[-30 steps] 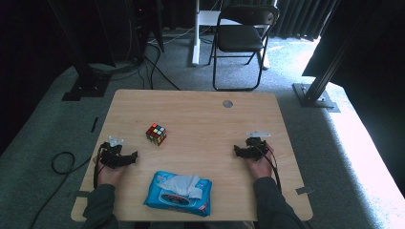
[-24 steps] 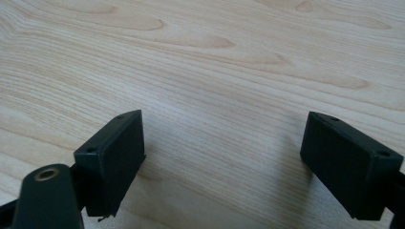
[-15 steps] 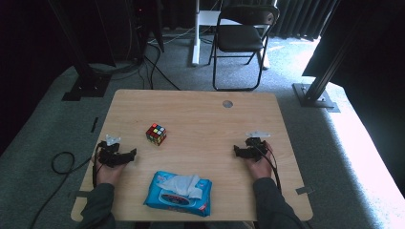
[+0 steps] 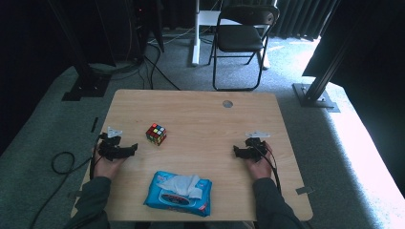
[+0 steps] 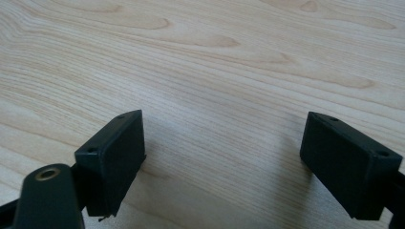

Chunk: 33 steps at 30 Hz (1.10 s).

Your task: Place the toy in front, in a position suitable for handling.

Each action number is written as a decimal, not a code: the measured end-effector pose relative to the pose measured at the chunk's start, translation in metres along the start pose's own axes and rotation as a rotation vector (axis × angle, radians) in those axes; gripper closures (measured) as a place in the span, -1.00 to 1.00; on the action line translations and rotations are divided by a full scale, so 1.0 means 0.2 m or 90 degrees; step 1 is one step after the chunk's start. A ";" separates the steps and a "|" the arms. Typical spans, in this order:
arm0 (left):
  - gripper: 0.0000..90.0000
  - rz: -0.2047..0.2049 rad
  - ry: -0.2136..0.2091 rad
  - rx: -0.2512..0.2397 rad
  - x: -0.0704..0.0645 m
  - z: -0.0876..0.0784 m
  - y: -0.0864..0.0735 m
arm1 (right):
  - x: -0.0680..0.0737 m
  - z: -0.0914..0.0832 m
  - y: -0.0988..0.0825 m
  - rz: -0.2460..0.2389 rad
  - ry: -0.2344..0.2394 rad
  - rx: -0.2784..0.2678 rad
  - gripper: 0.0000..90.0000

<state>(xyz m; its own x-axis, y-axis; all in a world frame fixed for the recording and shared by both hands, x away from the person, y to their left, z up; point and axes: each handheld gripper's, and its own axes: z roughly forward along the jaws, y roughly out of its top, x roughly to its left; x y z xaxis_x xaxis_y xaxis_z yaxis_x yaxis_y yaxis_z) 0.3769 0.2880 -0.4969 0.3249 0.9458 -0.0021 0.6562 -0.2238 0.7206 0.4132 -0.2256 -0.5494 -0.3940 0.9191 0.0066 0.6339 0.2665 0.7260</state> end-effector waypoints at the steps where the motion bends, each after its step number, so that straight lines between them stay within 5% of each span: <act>1: -0.57 0.000 0.000 0.000 0.00 0.00 0.00 | 0.00 0.00 0.00 -0.001 0.001 0.000 -0.67; 5: -0.60 -0.006 -0.024 -0.011 0.00 -0.01 0.04 | 0.00 0.00 0.00 -0.003 0.002 0.000 -0.67; 18: -0.62 -0.005 -0.043 -0.023 -0.05 0.02 0.13 | 0.01 -0.01 0.00 -0.005 0.003 -0.001 -0.65; 27: -0.62 0.030 -0.049 -0.018 -0.13 0.09 0.19 | 0.01 -0.01 0.00 -0.005 0.003 -0.001 -0.65; 33: -0.62 0.024 -0.058 -0.012 -0.16 0.14 0.20 | 0.01 -0.01 0.00 -0.005 0.003 -0.001 -0.65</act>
<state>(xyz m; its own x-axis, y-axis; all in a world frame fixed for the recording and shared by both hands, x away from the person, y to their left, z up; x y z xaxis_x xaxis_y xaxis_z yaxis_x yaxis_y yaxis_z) 0.4118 0.2432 -0.4870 0.4096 0.9115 -0.0369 0.6302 -0.2535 0.7338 0.4111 -0.2244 -0.5493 -0.4022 0.9155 0.0050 0.6297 0.2727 0.7274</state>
